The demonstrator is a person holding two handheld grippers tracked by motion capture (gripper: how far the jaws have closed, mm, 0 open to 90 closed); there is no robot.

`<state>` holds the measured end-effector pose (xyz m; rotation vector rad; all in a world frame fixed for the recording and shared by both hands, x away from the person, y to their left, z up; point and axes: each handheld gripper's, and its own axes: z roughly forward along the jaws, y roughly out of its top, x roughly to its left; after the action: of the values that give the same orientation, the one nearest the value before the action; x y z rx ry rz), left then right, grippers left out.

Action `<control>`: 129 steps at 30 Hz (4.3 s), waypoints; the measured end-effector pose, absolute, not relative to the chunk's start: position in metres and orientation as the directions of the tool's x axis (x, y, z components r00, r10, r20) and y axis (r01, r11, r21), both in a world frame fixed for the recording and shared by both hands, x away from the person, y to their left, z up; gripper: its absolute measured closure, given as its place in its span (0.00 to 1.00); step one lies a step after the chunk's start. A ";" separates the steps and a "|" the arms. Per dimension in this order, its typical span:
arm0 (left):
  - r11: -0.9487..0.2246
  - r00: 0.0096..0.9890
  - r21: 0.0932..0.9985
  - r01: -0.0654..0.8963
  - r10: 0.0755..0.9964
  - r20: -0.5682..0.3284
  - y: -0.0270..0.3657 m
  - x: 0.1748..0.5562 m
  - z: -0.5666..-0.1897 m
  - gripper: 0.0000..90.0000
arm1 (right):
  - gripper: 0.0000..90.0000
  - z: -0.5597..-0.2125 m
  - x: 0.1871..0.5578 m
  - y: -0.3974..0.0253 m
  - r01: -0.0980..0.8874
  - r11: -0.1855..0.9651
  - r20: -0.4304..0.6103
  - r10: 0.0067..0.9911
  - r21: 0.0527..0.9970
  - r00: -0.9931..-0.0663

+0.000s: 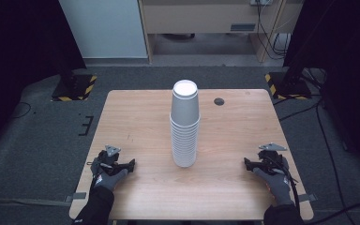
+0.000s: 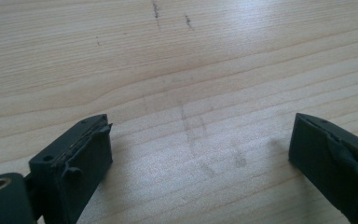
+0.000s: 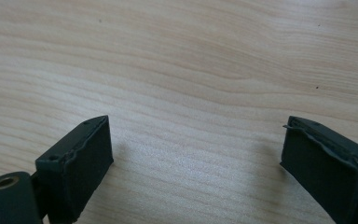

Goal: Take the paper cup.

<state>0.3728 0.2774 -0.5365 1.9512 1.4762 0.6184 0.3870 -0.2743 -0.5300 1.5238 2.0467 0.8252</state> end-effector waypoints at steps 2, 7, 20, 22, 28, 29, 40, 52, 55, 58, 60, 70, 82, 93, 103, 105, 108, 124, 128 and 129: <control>-0.193 0.269 0.708 0.679 0.963 0.005 0.277 0.373 -0.536 0.05 | 0.11 -0.525 0.386 -0.275 0.673 0.200 0.000 0.959 0.712 -0.285; -0.194 0.271 0.707 0.680 0.963 0.004 0.277 0.373 -0.537 0.05 | 0.12 -0.506 0.378 -0.271 0.618 0.154 0.067 0.945 0.771 -0.319; -0.198 0.276 0.705 0.681 0.961 0.003 0.277 0.373 -0.537 0.03 | 0.06 -0.473 0.369 -0.255 0.562 0.120 0.148 0.901 0.818 -0.408; -0.198 0.277 0.704 0.681 0.961 0.003 0.277 0.373 -0.537 0.03 | 0.05 -0.469 0.368 -0.254 0.555 0.124 0.147 0.896 0.823 -0.419; -0.199 0.278 0.704 0.682 0.961 0.003 0.277 0.373 -0.537 0.03 | 0.08 -0.453 0.364 -0.251 0.507 0.130 0.123 0.893 0.852 -0.434; -0.200 0.279 0.704 0.682 0.960 0.003 0.277 0.373 -0.537 0.03 | 0.09 -0.449 0.363 -0.250 0.496 0.124 0.124 0.891 0.859 -0.437; -0.204 0.282 0.702 0.683 0.959 0.005 0.277 0.374 -0.537 0.02 | 0.13 -0.420 0.358 -0.244 0.430 0.108 0.119 0.875 0.896 -0.469; -0.205 0.283 0.701 0.683 0.959 0.005 0.277 0.374 -0.537 0.02 | 0.13 -0.387 0.357 -0.227 0.352 0.092 0.114 0.844 0.932 -0.524; -0.205 0.283 0.701 0.683 0.959 0.005 0.277 0.374 -0.537 0.02 | 0.13 -0.378 0.357 -0.224 0.338 0.095 0.107 0.839 0.936 -0.533; -0.205 0.283 0.701 0.683 0.959 0.005 0.277 0.374 -0.537 0.02 | 0.13 -0.369 0.357 -0.221 0.320 0.083 0.110 0.834 0.944 -0.540; -0.205 0.283 0.701 0.683 0.959 0.005 0.277 0.374 -0.537 0.02 | 0.13 -0.361 0.357 -0.220 0.304 0.073 0.112 0.827 0.950 -0.551; -0.205 0.283 0.701 0.683 0.959 0.004 0.277 0.374 -0.537 0.02 | 0.13 -0.332 0.359 -0.204 0.246 0.055 0.104 0.802 0.968 -0.589; -0.205 0.283 0.701 0.683 0.959 0.004 0.277 0.374 -0.537 0.02 | 0.13 -0.313 0.364 -0.178 0.207 0.047 0.097 0.770 0.977 -0.631; -0.205 0.284 0.701 0.683 0.959 0.004 0.277 0.374 -0.537 0.02 | 0.13 -0.301 0.373 -0.153 0.188 0.056 0.089 0.726 0.981 -0.682; -0.205 0.284 0.701 0.683 0.959 0.004 0.277 0.374 -0.537 0.02 | 0.13 -0.299 0.379 -0.130 0.187 0.070 0.087 0.691 0.980 -0.717; -0.205 0.284 0.701 0.683 0.959 0.004 0.277 0.374 -0.537 0.02 | 0.13 -0.299 0.380 -0.126 0.187 0.071 0.089 0.684 0.980 -0.725; -0.205 0.283 0.701 0.683 0.959 0.004 0.277 0.374 -0.537 0.02 | 0.12 -0.301 0.383 -0.120 0.192 0.071 0.094 0.677 0.979 -0.730; -0.205 0.284 0.701 0.683 0.959 0.004 0.277 0.374 -0.537 0.02 | 0.11 -0.307 0.398 -0.088 0.193 0.089 0.088 0.656 0.977 -0.750; -0.205 0.284 0.701 0.683 0.959 0.004 0.277 0.374 -0.537 0.02 | 0.11 -0.310 0.402 -0.081 0.192 0.092 0.085 0.659 0.977 -0.747; -0.206 0.284 0.701 0.683 0.959 0.004 0.277 0.374 -0.537 0.02 | 0.11 -0.311 0.403 -0.080 0.198 0.093 0.088 0.661 0.976 -0.746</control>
<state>0.3740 0.2767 -0.5369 1.9678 1.4661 0.6045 0.4032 -0.0798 -0.3107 0.8440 2.0042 1.6920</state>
